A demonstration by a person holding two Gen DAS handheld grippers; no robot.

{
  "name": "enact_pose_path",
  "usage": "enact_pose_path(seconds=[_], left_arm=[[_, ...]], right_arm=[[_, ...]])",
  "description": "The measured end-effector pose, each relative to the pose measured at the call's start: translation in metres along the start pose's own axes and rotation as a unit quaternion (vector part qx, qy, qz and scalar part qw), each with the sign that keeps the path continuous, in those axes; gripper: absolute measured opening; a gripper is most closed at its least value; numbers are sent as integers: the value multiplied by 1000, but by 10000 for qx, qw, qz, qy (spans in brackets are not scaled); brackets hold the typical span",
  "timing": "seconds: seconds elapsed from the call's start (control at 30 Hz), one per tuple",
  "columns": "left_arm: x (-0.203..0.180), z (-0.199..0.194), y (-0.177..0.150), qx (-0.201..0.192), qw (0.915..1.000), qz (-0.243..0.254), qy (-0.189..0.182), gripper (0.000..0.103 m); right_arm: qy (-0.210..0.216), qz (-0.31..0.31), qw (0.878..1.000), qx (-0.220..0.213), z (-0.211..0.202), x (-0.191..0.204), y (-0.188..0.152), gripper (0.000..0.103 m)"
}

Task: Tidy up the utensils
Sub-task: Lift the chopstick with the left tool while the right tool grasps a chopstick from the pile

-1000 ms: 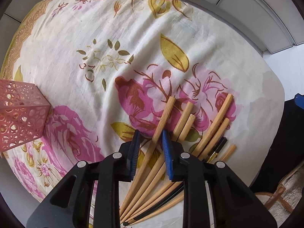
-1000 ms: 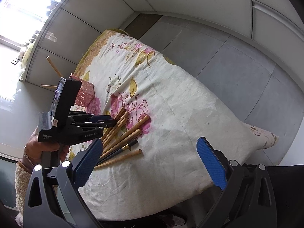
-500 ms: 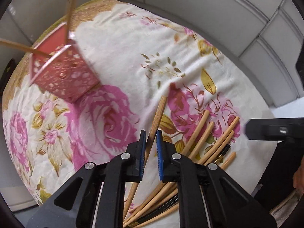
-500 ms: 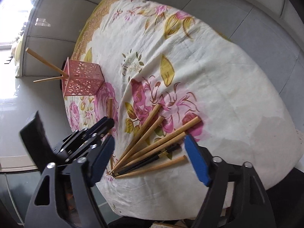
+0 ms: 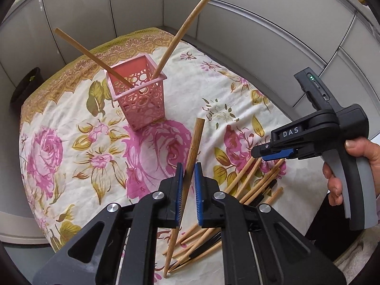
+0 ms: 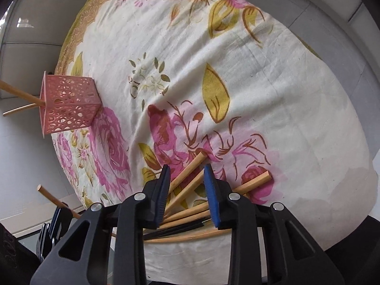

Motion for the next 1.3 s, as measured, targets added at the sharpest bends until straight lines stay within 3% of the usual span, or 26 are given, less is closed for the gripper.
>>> enact_pose_path(seconds=[0.2, 0.57, 0.73, 0.77, 0.8, 0.83, 0.93, 1.03, 1.1, 1.3], left_arm=[[9, -9, -2, -94, 9999, -92, -16, 9], [28, -13, -3, -119, 9995, -285, 7, 9], [33, -7, -3, -50, 9993, -372, 66, 9], [33, -6, -3, -20, 9993, -367, 71, 9], [33, -4, -3, 16, 9993, -353, 78, 9], [32, -1, -4, 59, 9994, -324, 99, 9], [30, 14, -6, 255, 9992, -254, 163, 9], [30, 38, -7, 584, 9978, -208, 237, 10], [29, 56, -6, 804, 9962, -228, 248, 13], [18, 94, 5, 1107, 9926, -90, 490, 18]], right_arm=[[-58, 14, 9997, 238, 14, 10, 6, 29], [-408, -182, 9990, 70, 20, 28, 26, 35], [-969, -469, 9941, -89, 21, 42, 26, 42], [-1204, -599, 9908, -175, 22, 46, 26, 35], [-1466, -728, 9861, -271, 22, 49, 26, 19], [-1658, -857, 9816, -397, 21, 50, 26, 17], [-1550, -1019, 9807, -624, 19, 49, 25, 15], [-1154, -896, 9871, -657, 14, 38, 23, 13], [-948, -849, 9896, -665, 8, 30, 22, 0], [-671, -494, 9957, -404, 4, 2, 21, 0]])
Point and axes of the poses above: each gripper's, at about its wrist camera, not at the fingertips, and z roughly the way its jaws point, x to its left, y to its top, the point moved 6 cm from there along z, roughly the way its jaws point, and after that the axes turned 13 degrees about -z, right-handed, at the moved point
